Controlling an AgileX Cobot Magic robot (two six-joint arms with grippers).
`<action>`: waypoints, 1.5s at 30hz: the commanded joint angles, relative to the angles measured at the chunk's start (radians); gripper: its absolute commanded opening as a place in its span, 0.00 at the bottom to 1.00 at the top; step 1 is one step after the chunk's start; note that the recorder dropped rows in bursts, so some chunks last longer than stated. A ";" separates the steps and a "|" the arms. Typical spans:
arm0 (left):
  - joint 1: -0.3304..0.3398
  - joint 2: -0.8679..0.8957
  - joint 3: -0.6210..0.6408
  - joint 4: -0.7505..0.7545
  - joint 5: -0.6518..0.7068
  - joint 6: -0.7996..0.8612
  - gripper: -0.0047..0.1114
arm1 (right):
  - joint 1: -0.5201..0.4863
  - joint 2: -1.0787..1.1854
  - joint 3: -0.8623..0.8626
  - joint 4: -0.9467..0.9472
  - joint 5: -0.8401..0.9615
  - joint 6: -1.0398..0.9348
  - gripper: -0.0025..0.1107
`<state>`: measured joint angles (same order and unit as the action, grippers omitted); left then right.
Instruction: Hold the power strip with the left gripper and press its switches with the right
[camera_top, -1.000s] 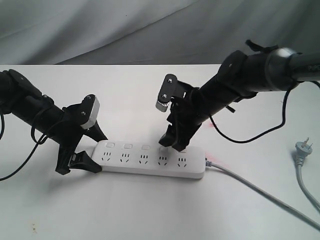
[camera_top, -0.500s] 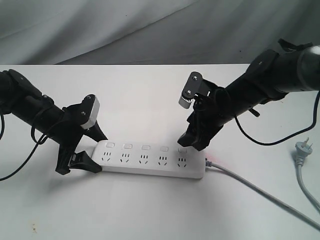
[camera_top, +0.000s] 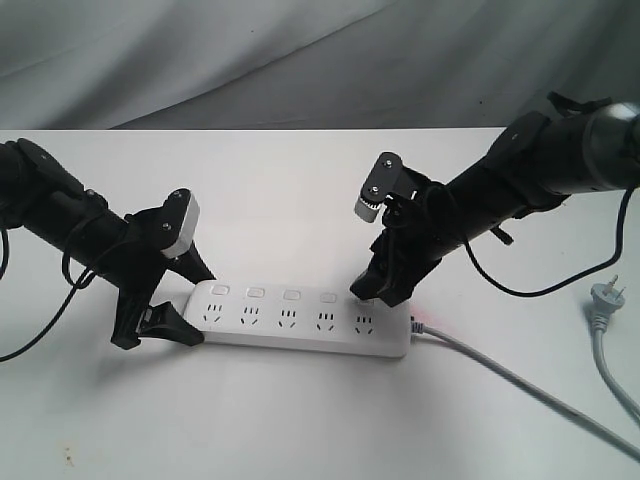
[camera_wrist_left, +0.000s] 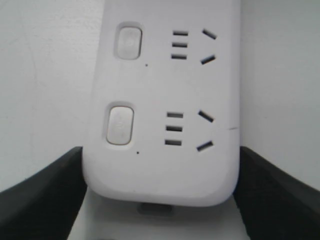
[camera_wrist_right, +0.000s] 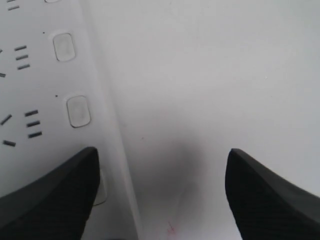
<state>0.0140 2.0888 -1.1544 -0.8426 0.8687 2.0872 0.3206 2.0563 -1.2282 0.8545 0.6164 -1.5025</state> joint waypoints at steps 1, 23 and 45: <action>-0.007 -0.005 -0.003 -0.008 -0.003 0.007 0.04 | -0.003 0.007 0.005 -0.028 -0.001 -0.009 0.60; -0.007 -0.005 -0.003 -0.008 -0.003 0.007 0.04 | 0.008 -0.106 0.042 0.027 -0.079 0.035 0.60; -0.007 -0.005 -0.003 -0.008 -0.003 0.007 0.04 | -0.165 -0.950 -0.049 -0.006 -0.247 0.442 0.59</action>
<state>0.0140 2.0888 -1.1544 -0.8433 0.8687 2.0872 0.1599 1.1539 -1.2774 0.8699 0.3485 -1.0766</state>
